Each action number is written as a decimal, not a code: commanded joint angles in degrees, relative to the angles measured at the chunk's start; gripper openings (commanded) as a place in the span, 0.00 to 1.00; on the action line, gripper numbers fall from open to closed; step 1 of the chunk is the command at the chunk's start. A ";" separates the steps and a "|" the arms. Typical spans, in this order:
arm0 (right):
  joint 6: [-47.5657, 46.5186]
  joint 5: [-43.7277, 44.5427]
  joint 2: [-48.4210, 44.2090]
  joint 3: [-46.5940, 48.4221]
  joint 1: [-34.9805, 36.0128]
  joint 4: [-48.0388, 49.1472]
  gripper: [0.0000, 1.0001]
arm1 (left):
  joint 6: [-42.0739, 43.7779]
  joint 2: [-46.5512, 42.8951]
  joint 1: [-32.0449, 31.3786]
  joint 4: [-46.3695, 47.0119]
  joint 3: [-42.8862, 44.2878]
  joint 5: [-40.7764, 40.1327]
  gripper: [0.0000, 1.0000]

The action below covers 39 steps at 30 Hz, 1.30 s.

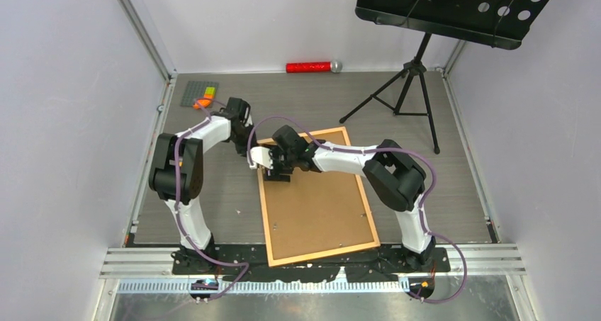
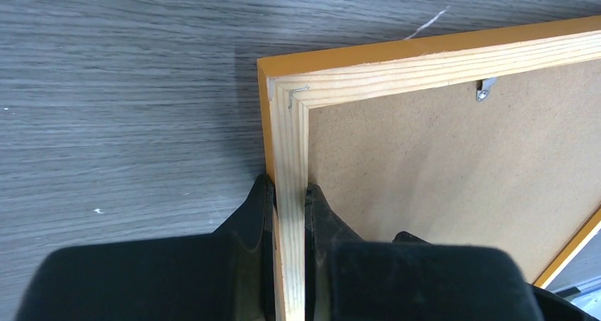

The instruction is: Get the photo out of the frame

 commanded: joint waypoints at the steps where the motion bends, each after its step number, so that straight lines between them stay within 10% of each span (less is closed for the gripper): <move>1: -4.95 0.29 -2.58 1.35 0.22 -1.98 0.71 | -0.71 -0.16 -3.41 -0.02 -6.32 3.54 0.00; 39: -5.55 5.28 11.22 18.01 1.65 -7.78 0.49 | -5.15 -8.77 -3.75 2.24 -13.87 11.85 0.00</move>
